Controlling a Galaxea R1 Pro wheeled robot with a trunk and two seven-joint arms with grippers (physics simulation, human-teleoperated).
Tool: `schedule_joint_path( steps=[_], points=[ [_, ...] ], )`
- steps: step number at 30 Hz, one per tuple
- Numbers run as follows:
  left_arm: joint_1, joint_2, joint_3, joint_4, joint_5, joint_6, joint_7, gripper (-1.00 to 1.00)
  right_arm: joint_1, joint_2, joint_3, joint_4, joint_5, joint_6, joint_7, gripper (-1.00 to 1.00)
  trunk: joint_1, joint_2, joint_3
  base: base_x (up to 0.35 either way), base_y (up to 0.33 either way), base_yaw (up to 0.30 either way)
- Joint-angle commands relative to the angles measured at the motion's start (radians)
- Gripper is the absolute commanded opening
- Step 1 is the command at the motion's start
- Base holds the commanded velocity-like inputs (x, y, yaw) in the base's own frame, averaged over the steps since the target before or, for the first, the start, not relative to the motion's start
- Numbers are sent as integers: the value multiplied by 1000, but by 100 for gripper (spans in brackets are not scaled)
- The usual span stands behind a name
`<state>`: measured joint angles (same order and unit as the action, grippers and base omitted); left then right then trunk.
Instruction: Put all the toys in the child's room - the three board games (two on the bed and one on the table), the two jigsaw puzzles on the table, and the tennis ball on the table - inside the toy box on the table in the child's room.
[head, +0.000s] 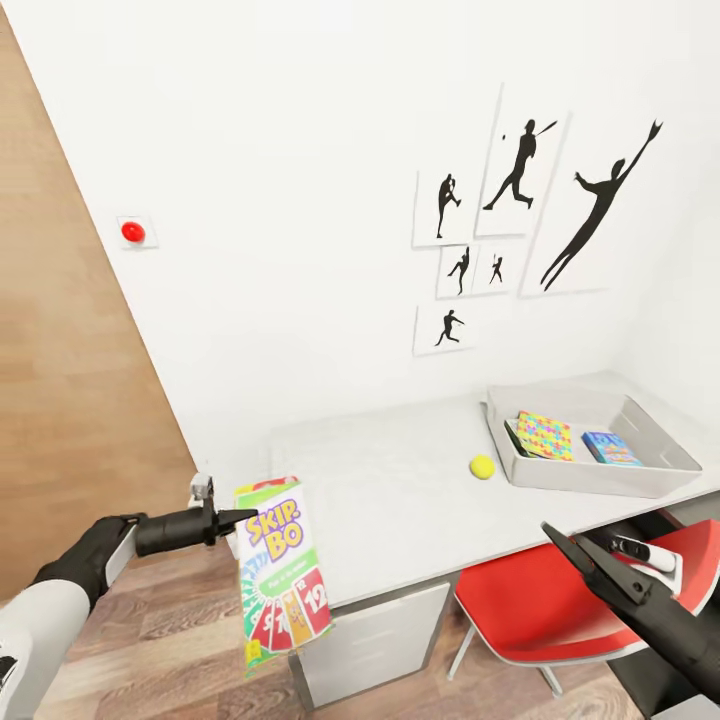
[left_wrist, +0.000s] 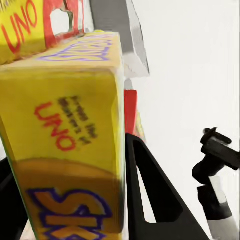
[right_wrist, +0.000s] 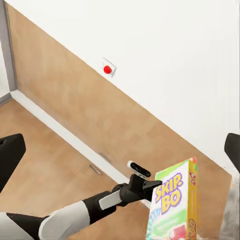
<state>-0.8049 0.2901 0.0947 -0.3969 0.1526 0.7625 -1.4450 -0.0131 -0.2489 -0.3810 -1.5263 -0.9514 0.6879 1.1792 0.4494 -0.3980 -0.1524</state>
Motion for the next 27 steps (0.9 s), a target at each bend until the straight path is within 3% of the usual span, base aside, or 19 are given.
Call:
schedule_joint_path(
  steps=[1,2,4,8,21,27],
  points=[
    [-8,-13,-3,-60,-2,52,-15,-100,-1,-2,-9,2,14,5,-24,100,1,-2,-2,0,0,0],
    [-12,-41,-3,-135,-3,105,-20,-100,-1,-1,-30,0,35,6,-75,100,1,-2,-2,0,0,0],
    [-14,-70,-5,-191,-5,143,-20,-100,-1,-1,-56,4,45,11,-116,100,1,-2,-2,0,0,0],
    [-14,-103,-6,-239,-6,171,-14,-100,-1,2,-88,8,50,25,-146,100,1,-2,-2,0,0,0],
    [-7,-105,-3,-252,-5,168,-7,-100,-1,11,-97,8,54,29,-147,100,1,-2,-2,0,0,-1],
    [-5,-100,-2,-248,-2,171,-6,-100,-1,11,-98,8,53,30,-146,100,1,-2,2,0,0,-126]
  ],
)
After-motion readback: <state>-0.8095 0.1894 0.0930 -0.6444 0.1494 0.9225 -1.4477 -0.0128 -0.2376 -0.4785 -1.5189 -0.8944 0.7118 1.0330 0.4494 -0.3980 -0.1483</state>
